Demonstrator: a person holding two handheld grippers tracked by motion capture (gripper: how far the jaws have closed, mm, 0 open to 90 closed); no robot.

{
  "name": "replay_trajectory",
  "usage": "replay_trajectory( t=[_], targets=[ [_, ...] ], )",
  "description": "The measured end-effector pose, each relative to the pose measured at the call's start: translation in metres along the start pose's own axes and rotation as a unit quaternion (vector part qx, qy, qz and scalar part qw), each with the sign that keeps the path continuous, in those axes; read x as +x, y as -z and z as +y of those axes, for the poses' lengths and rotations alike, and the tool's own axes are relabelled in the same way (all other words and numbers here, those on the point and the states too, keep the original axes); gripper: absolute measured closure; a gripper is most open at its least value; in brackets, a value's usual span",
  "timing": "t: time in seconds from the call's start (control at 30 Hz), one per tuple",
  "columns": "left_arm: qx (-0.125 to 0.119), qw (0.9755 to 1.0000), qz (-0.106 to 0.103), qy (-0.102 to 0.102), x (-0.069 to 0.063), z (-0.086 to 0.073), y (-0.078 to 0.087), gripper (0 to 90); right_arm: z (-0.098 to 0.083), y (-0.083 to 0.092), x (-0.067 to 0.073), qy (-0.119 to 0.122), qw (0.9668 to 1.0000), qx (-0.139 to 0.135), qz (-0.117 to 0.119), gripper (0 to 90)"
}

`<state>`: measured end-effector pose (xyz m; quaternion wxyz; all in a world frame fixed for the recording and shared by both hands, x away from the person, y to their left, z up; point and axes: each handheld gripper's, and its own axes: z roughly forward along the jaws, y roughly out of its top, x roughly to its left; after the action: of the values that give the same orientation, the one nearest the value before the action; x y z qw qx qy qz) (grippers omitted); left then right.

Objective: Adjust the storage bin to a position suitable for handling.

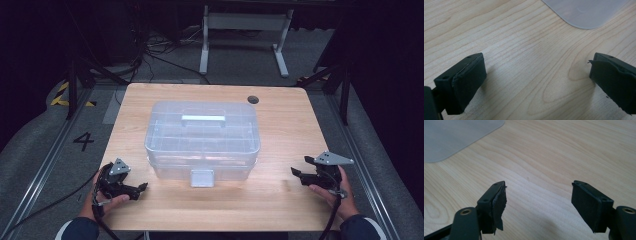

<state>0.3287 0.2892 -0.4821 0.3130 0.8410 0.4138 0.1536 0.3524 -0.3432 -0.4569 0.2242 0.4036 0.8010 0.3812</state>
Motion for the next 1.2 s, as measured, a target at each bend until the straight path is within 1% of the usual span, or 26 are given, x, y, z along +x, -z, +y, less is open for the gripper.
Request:
replay_trajectory(
  t=[0.07,0.13,0.3,0.4,0.53,0.7,0.77,0.93,1.0,1.1,1.2],
  targets=[
    [0.0,1.0,0.0,0.0,0.0,0.0,0.0,1.2,0.007,0.002,-0.002,-0.005,1.0,-0.007,0.002,28.7],
    [0.0,1.0,0.001,0.0,0.0,0.0,0.0,1.2,0.014,0.003,-0.002,-0.003,0.9999,-0.01,-0.003,28.7],
    [0.0,1.0,0.001,0.001,0.0,0.0,0.0,1.2,0.03,0.005,-0.001,0.009,0.9998,-0.017,-0.002,28.9],
    [-0.003,1.0,0.002,0.005,-0.001,-0.001,0.0,1.2,0.044,0.007,0.004,0.024,0.9994,-0.023,0.002,29.2],
    [-0.003,1.0,0.003,0.006,0.0,-0.001,0.001,1.6,0.063,0.01,0.007,0.031,0.999,-0.033,0.005,29.7],
    [-0.002,1.0,0.002,0.007,-0.001,-0.001,0.001,1.7,0.081,0.013,0.01,0.045,0.9982,-0.039,0.003,29.6],
    [-0.002,1.0,0.003,0.006,-0.001,-0.001,0.001,1.7,0.084,0.013,0.011,0.047,0.9981,-0.041,0.003,29.7],
    [-0.002,1.0,0.002,0.007,-0.001,-0.001,0.001,1.7,0.103,0.013,0.012,0.054,0.9972,-0.051,0.006,29.6],
    [-0.002,1.0,0.002,0.007,-0.001,-0.001,0.001,1.7,0.106,0.013,0.013,0.054,0.9971,-0.052,0.007,29.4],
    [-0.002,1.0,0.003,0.006,0.0,-0.001,0.001,1.7,0.119,0.014,0.015,0.059,0.9963,-0.062,0.008,28.7],
    [-0.002,1.0,0.003,0.006,-0.001,-0.001,0.001,1.7,0.129,0.014,0.017,0.062,0.9955,-0.07,0.015,28.7]
  ],
)
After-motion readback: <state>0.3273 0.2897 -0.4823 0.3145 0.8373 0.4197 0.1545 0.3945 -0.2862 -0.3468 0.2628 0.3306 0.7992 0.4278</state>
